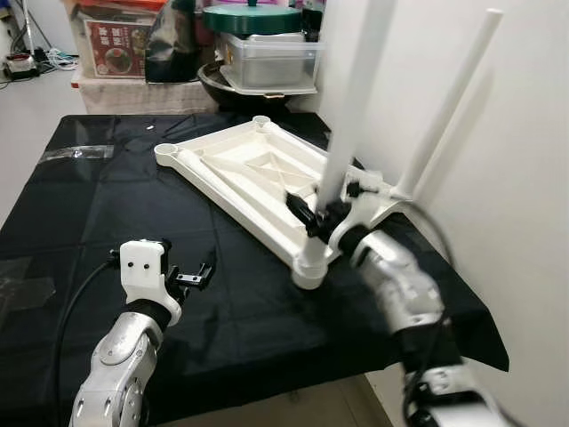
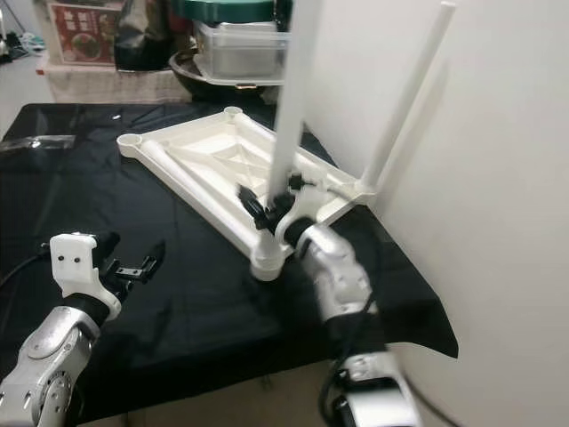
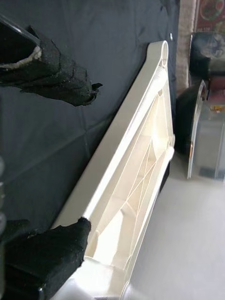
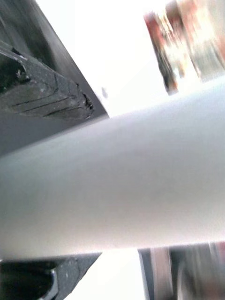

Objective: Building children table

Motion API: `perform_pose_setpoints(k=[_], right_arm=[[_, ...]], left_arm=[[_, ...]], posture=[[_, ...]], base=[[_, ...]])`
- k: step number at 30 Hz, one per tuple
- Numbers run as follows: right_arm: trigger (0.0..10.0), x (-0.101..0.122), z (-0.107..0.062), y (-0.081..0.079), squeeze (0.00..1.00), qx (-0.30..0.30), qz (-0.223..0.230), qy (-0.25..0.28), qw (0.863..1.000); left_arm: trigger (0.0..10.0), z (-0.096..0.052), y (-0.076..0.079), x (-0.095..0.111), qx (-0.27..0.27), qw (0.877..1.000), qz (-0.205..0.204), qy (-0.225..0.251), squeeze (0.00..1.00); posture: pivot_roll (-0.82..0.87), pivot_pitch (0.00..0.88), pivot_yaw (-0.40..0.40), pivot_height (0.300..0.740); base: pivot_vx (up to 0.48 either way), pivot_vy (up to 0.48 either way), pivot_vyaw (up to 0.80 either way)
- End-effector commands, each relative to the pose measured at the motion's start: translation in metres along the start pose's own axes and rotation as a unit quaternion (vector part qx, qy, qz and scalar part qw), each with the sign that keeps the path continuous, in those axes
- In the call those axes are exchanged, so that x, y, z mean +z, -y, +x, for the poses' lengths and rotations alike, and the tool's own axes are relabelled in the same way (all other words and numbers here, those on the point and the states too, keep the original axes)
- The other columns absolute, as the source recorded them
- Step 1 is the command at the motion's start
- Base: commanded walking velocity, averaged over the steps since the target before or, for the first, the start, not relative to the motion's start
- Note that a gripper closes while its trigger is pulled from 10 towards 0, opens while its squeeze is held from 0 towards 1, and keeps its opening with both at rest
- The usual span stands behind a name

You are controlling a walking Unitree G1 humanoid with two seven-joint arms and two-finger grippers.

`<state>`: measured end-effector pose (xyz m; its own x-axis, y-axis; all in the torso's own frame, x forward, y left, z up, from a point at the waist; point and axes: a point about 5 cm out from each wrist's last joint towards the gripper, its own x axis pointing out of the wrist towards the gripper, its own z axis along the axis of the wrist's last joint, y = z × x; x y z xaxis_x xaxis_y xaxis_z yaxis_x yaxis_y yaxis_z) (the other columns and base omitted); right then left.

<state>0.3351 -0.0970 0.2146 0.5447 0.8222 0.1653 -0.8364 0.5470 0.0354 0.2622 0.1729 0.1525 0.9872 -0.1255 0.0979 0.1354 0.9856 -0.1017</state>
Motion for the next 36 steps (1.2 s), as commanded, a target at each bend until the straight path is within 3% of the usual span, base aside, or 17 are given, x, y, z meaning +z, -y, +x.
perform_pose_setpoints(k=[1,9,10,12,13,17,21,22,23,24,25,26,28,32,33,35,36], right_arm=[[10.0,-0.007,0.008,-0.03,0.0,0.128,0.024,-0.01,0.991],[10.0,-0.039,0.005,-0.062,0.0,0.242,0.008,-0.066,0.968],[6.5,-0.045,0.006,-0.062,0.0,0.232,0.013,-0.07,0.97],[6.5,-0.049,0.006,-0.062,0.0,0.225,0.017,-0.074,0.972],[0.5,-0.053,0.008,-0.054,0.0,0.181,0.01,-0.075,0.981],[0.0,-0.055,0.01,-0.036,0.0,0.092,0.004,-0.069,0.993],[0.0,-0.058,0.006,-0.005,0.0,-0.076,0.0,-0.086,0.993],[0.0,-0.065,-0.008,0.023,0.0,-0.246,-0.001,-0.119,0.962],[0.0,-0.071,-0.031,0.044,0.0,-0.398,0.001,-0.14,0.907],[0.0,-0.071,-0.031,0.044,0.0,-0.398,0.001,-0.14,0.907],[0.0,-0.08,-0.054,0.055,0.0,-0.501,0.015,-0.157,0.851],[0.0,-0.08,-0.054,0.055,0.0,-0.501,0.015,-0.157,0.851],[0.0,-0.089,-0.08,0.058,0.0,-0.58,0.027,-0.166,0.797],[0.0,-0.093,-0.084,0.054,0.0,-0.594,0.022,-0.172,0.785],[10.0,-0.095,-0.076,0.051,0.0,-0.581,0.028,-0.174,0.795],[10.0,-0.095,-0.07,0.05,0.0,-0.569,0.033,-0.175,0.803],[10.0,-0.095,-0.06,0.047,0.0,-0.537,0.044,-0.169,0.825]], left_arm=[[10.0,0.001,0.0,-0.002,-0.004,1.0,0.0,-0.005,0.0],[10.0,0.0,0.001,-0.002,-0.005,1.0,-0.005,-0.003,0.0],[10.0,0.0,0.001,-0.002,-0.005,1.0,-0.006,-0.002,0.0],[10.0,-0.001,0.0,-0.002,-0.004,1.0,-0.006,-0.002,0.0],[10.0,-0.001,0.0,-0.002,-0.004,1.0,-0.007,-0.002,0.0],[10.0,-0.001,-0.001,-0.002,-0.005,1.0,-0.008,-0.003,0.0],[10.0,-0.001,-0.001,-0.002,-0.007,1.0,-0.008,-0.004,0.0],[10.0,-0.001,-0.001,-0.003,-0.007,1.0,-0.008,-0.004,0.0],[10.0,-0.001,-0.001,-0.003,-0.007,1.0,-0.007,-0.005,0.0],[10.0,-0.001,-0.001,-0.003,-0.007,1.0,-0.007,-0.005,0.0],[10.0,-0.001,-0.001,-0.003,-0.007,1.0,-0.007,-0.005,0.0],[10.0,-0.001,-0.001,-0.003,-0.007,1.0,-0.007,-0.005,0.0],[10.0,-0.002,-0.001,-0.003,-0.006,1.0,-0.006,-0.006,0.0],[10.0,-0.002,-0.002,-0.004,-0.005,1.0,-0.004,-0.008,0.0],[10.0,-0.002,-0.002,-0.004,-0.005,1.0,-0.003,-0.009,0.0],[10.0,-0.001,-0.003,-0.004,-0.005,1.0,-0.003,-0.009,0.0],[10.0,-0.001,-0.003,-0.004,-0.005,1.0,-0.003,-0.009,0.0]], posture=[[0.1,0.0,-0.119,0.74],[0.12,0.0,-0.131,0.74],[0.12,0.0,-0.132,0.74],[0.12,0.0,-0.132,0.74],[0.12,0.0,-0.125,0.74],[0.11,0.0,-0.118,0.74],[0.1,0.0,-0.11,0.74],[0.1,0.0,-0.11,0.74],[0.09,0.0,-0.108,0.74],[0.09,0.0,-0.108,0.74],[0.09,0.0,-0.106,0.74],[0.09,0.0,-0.106,0.74],[0.09,0.0,-0.106,0.74],[0.09,0.0,-0.099,0.74],[0.09,0.0,-0.1,0.74],[0.09,0.0,-0.1,0.74],[0.09,0.0,-0.107,0.74]], base=[[0.0,0.0,0.0],[0.0,0.0,0.0],[0.0,0.0,0.0],[0.0,0.0,0.0],[0.0,0.0,0.0],[0.0,0.0,0.0],[0.0,0.0,0.0],[0.0,0.0,0.0],[0.0,0.0,0.0],[0.0,0.0,0.0],[0.0,0.0,0.0],[0.0,0.0,0.0],[0.0,0.0,0.0],[0.0,0.0,0.0],[0.0,0.0,0.0],[0.0,0.0,0.0],[0.0,0.0,0.0]])
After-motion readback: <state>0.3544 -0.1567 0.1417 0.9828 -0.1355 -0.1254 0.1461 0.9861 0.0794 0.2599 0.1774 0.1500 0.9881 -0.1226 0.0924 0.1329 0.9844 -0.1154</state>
